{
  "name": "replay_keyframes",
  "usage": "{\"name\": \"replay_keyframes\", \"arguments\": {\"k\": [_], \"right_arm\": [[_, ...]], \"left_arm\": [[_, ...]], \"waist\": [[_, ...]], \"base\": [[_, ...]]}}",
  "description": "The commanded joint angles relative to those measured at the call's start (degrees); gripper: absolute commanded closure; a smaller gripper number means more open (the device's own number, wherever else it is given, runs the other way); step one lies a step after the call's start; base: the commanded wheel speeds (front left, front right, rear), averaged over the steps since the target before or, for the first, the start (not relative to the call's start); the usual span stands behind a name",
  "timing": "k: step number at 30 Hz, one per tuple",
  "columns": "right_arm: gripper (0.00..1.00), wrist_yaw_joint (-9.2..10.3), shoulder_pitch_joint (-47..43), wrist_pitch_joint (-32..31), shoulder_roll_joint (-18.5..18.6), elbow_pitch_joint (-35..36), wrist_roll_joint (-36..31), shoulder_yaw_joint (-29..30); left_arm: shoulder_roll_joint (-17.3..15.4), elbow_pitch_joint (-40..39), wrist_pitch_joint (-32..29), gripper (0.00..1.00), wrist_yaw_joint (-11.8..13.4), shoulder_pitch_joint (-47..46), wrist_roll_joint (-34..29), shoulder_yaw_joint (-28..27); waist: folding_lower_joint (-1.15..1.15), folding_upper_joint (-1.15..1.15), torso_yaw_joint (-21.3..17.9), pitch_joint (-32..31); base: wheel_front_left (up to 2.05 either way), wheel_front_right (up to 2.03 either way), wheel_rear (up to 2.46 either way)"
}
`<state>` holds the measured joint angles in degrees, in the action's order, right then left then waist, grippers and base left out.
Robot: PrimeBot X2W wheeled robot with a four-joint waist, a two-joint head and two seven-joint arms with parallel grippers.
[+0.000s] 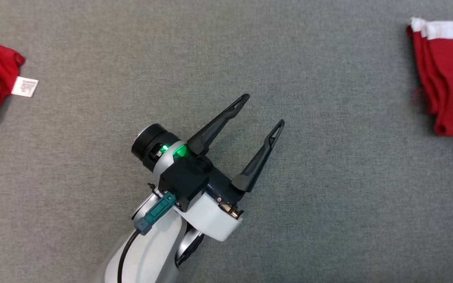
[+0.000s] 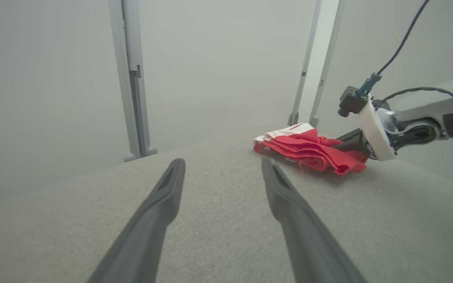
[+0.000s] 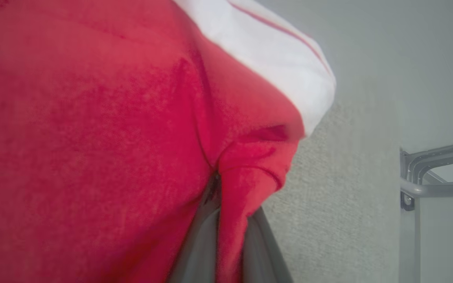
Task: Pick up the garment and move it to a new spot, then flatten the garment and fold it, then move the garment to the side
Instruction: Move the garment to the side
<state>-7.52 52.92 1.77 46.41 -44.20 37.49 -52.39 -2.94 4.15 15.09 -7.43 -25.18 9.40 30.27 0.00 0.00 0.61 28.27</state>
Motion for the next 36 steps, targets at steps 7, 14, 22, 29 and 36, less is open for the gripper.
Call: {"name": "replay_keyframes", "arguments": {"k": [7, 14, 22, 29, 36], "right_arm": [[1.0, 0.05, 4.55, 1.42, 4.87, -6.82, -6.14, 2.45], [1.0, 0.05, 8.4, 0.52, 6.59, -12.64, -14.74, 5.83], [1.0, 0.05, 11.86, -0.35, 6.63, -18.07, -25.73, 11.49], [0.38, 0.06, 12.69, -1.9, 6.11, -21.25, -31.49, 17.17], [0.0, 0.05, 11.28, -2.54, 3.48, -20.87, -41.94, 27.54]], "left_arm": [[-0.87, -2.21, 0.08, 0.0, -0.06, -4.35, 0.71, 2.7], [-0.99, -2.95, 0.08, 0.0, -0.07, -5.63, 1.32, 3.37], [-0.63, -3.28, 0.08, 0.0, -0.07, -5.83, 2.0, 3.47], [-0.36, -3.36, 0.08, 0.0, -0.07, -6.13, 2.41, 3.03], [-0.17, -2.26, 0.08, 0.0, -0.08, -4.57, 2.73, 2.28]], "waist": [[0.0, 0.0, -2.55, 7.34], [0.0, 0.0, -1.69, 9.51], [0.0, 0.0, 0.25, 10.68], [0.0, 0.0, 1.41, 11.12], [0.0, 0.0, 1.63, 7.22]], "base": [[0.0, 0.0, 0.0], [0.0, 0.0, 0.0], [0.0, 0.0, 0.0], [0.0, 0.0, 0.0], [0.0, 0.0, 0.0]]}}
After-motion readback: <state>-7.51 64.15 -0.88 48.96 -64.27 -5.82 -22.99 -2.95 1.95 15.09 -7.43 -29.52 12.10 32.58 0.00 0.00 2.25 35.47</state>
